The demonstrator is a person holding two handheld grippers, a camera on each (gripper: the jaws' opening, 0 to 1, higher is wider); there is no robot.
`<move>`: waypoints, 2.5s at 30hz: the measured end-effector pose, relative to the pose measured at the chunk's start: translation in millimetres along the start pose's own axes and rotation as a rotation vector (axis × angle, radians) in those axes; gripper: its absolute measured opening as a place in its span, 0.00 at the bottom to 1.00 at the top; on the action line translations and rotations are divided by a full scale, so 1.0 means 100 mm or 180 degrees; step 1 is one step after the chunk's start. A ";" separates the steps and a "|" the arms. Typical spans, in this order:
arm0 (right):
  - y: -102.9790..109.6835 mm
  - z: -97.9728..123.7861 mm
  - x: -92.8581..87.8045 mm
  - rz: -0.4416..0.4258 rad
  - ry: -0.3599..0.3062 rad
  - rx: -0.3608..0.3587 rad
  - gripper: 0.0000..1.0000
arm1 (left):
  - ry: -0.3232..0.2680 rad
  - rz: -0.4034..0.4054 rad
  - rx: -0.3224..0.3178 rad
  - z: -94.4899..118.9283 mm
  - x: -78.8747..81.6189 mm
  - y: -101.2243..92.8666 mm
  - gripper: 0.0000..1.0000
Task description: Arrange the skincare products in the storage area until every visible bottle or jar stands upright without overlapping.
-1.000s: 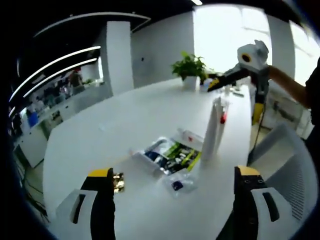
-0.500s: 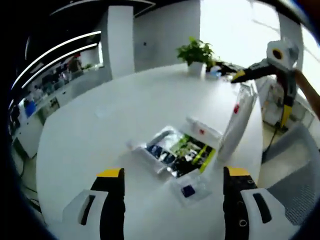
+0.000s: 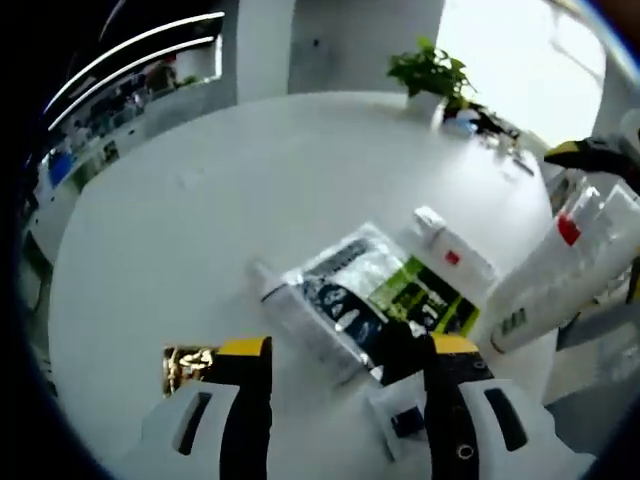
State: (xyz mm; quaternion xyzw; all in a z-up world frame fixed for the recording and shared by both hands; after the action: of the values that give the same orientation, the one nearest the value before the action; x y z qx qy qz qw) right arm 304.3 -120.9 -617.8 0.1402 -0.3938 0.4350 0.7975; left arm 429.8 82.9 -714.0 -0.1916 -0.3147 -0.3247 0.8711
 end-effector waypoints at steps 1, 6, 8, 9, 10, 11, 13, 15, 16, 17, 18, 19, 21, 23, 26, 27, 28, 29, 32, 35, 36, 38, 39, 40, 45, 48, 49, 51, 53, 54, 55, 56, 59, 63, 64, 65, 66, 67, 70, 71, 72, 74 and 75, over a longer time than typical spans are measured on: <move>-0.01 0.00 -0.01 -0.0010 0.0003 -0.0007 1.00 | 0.0025 0.0011 0.0049 -0.02 0.00 0.01 0.56; -0.03 0.00 -0.04 -0.0029 0.0004 -0.0022 1.00 | 0.0201 0.0046 0.0140 -0.14 -0.02 0.06 0.51; -0.03 0.01 -0.04 -0.0034 -0.0005 -0.0029 1.00 | 0.0233 0.0085 0.0161 -0.16 -0.02 0.07 0.48; -0.03 0.00 -0.04 -0.0043 -0.0010 -0.0032 1.00 | 0.0262 0.0085 0.0166 -0.17 -0.01 0.11 0.45; -0.03 0.00 -0.04 -0.0049 -0.0011 -0.0034 1.00 | 0.0274 0.0089 0.0161 -0.18 -0.01 0.13 0.43; -0.03 0.00 -0.05 -0.0051 -0.0011 -0.0032 1.00 | 0.0289 0.0090 0.0167 -0.19 -0.01 0.13 0.41; -0.03 0.00 -0.05 -0.0062 -0.0013 -0.0036 1.00 | 0.0354 0.0057 0.0194 -0.20 -0.03 0.14 0.37; -0.01 0.00 -0.05 -0.0072 -0.0010 -0.0024 1.00 | 0.0391 0.0044 0.0217 -0.22 -0.05 0.16 0.36; -0.01 0.00 -0.05 -0.0074 -0.0012 -0.0025 1.00 | 0.0423 0.0045 0.0226 -0.23 -0.06 0.17 0.35; 0.00 0.00 -0.06 -0.0077 -0.0007 -0.0022 1.00 | 0.0466 0.0061 0.0228 -0.23 -0.07 0.18 0.35; 0.00 0.00 -0.06 -0.0077 -0.0005 -0.0020 1.00 | 0.0471 0.0077 0.0227 -0.23 -0.07 0.18 0.33; 0.00 0.00 -0.05 -0.0079 -0.0013 -0.0023 1.00 | 0.0480 0.0084 0.0231 -0.23 -0.07 0.18 0.33; -0.01 0.00 -0.05 -0.0079 -0.0020 -0.0027 1.00 | 0.0505 0.0075 0.0244 -0.22 -0.08 0.19 0.32; 0.00 0.00 -0.03 -0.0080 -0.0037 -0.0027 1.00 | 0.0525 0.0002 0.0249 -0.22 -0.07 0.20 0.31; 0.00 -0.01 -0.02 -0.0088 -0.0054 -0.0033 1.00 | 0.0572 -0.0033 0.0301 -0.24 -0.04 0.24 0.28; 0.00 -0.01 -0.02 -0.0096 -0.0054 -0.0039 1.00 | 0.0576 -0.0020 0.0311 -0.25 -0.03 0.27 0.26; -0.01 -0.01 -0.02 -0.0109 -0.0066 -0.0054 1.00 | 0.0575 0.0005 0.0318 -0.25 -0.02 0.29 0.25; 0.00 0.00 -0.02 -0.0116 -0.0075 -0.0060 1.00 | 0.0575 0.0015 0.0313 -0.25 -0.02 0.29 0.25; 0.01 0.02 -0.03 -0.0111 -0.0072 -0.0072 1.00 | 0.0551 0.0025 0.0295 -0.26 -0.01 0.34 0.23; 0.01 0.03 -0.04 -0.0132 -0.0070 -0.0081 1.00 | 0.0529 0.0062 0.0307 -0.26 -0.01 0.37 0.21; 0.02 0.03 -0.04 -0.0139 -0.0073 -0.0088 1.00 | 0.0524 0.0067 0.0302 -0.26 -0.01 0.38 0.20; 0.03 0.02 -0.04 -0.0133 -0.0071 -0.0085 1.00 | 0.0516 0.0073 0.0252 -0.24 -0.02 0.37 0.19; 0.04 0.01 -0.04 -0.0129 -0.0079 -0.0085 1.00 | 0.0536 0.0084 0.0241 -0.24 -0.02 0.38 0.18; 0.05 0.01 -0.03 -0.0139 -0.0092 -0.0078 1.00 | 0.0549 0.0077 0.0228 -0.24 -0.02 0.38 0.17; 0.06 0.01 0.01 -0.0144 -0.0144 -0.0106 1.00 | 0.0480 0.0029 0.0294 -0.21 -0.01 0.39 0.16; 0.07 0.04 0.03 -0.0154 -0.0191 -0.0128 0.98 | 0.0373 0.0009 0.0345 -0.15 0.05 0.40 0.16; 0.07 0.04 0.04 -0.0173 -0.0220 -0.0142 0.98 | 0.0332 0.0026 0.0342 -0.13 0.07 0.40 0.15; 0.08 0.05 0.05 -0.0190 -0.0239 -0.0144 0.98 | 0.0252 0.0067 0.0330 -0.08 0.11 0.40 0.15; 0.08 0.05 0.06 -0.0228 -0.0283 -0.0175 0.98 | 0.0178 0.0069 0.0318 -0.01 0.14 0.40 0.15; 0.08 0.06 0.06 -0.0239 -0.0301 -0.0186 0.97 | 0.0137 0.0045 0.0333 0.03 0.16 0.40 0.15; 0.08 0.06 0.07 -0.0252 -0.0316 -0.0196 0.97 | 0.0101 0.0044 0.0321 0.06 0.16 0.39 0.15; 0.07 0.07 0.07 -0.0284 -0.0345 -0.0231 0.97 | 0.0069 0.0062 0.0304 0.11 0.16 0.38 0.15; 0.04 0.09 0.06 -0.0321 -0.0340 -0.0284 0.92 | -0.0052 0.0087 0.0301 0.22 0.17 0.36 0.15; 0.03 0.13 0.06 -0.0433 -0.0372 -0.0253 0.83 | -0.0226 0.0114 0.0243 0.40 0.14 0.20 0.15; 0.03 0.14 0.10 -0.0474 -0.0479 -0.0261 0.83 | -0.0243 0.0102 0.0240 0.43 0.13 0.18 0.15; 0.03 0.15 0.10 -0.0481 -0.0477 -0.0246 0.81 | -0.0280 0.0078 0.0231 0.48 0.13 0.14 0.15; 0.02 0.17 0.12 -0.0499 -0.0537 -0.0292 0.79 | -0.0314 0.0070 0.0229 0.51 0.13 0.11 0.15; 0.02 0.18 0.13 -0.0502 -0.0547 -0.0297 0.77 | -0.0382 0.0076 0.0211 0.56 0.14 0.08 0.15; 0.03 0.20 0.16 -0.0553 -0.0581 -0.0273 0.72 | -0.0471 0.0067 0.0158 0.66 0.14 0.00 0.15; 0.04 0.21 0.17 -0.0568 -0.0595 -0.0243 0.69 | -0.0516 0.0028 0.0141 0.71 0.15 -0.04 0.15; 0.05 0.21 0.18 -0.0576 -0.0623 -0.0228 0.66 | -0.0525 -0.0007 0.0129 0.73 0.14 -0.07 0.15; 0.06 0.21 0.21 -0.0574 -0.0642 -0.0250 0.65 | -0.0560 -0.0074 0.0134 0.82 0.13 -0.12 0.15; 0.07 0.22 0.22 -0.0537 -0.0662 -0.0246 0.60 | -0.0588 -0.0075 0.0125 0.86 0.13 -0.13 0.15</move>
State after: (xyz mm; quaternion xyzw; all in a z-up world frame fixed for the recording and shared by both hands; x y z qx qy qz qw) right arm 294.3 -116.4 -587.6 0.1863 -0.4776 0.3341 0.7909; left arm 392.2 113.3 -641.0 -0.2000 -0.4023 -0.3096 0.8380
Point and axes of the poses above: the point that each gripper's makers call its tool centre point, and the gripper's own axes: z roughly backward along the fingers, y roughly to its left, x roughly out of its top, the point moved 5 cm from there along z, roughly backward along the fingers
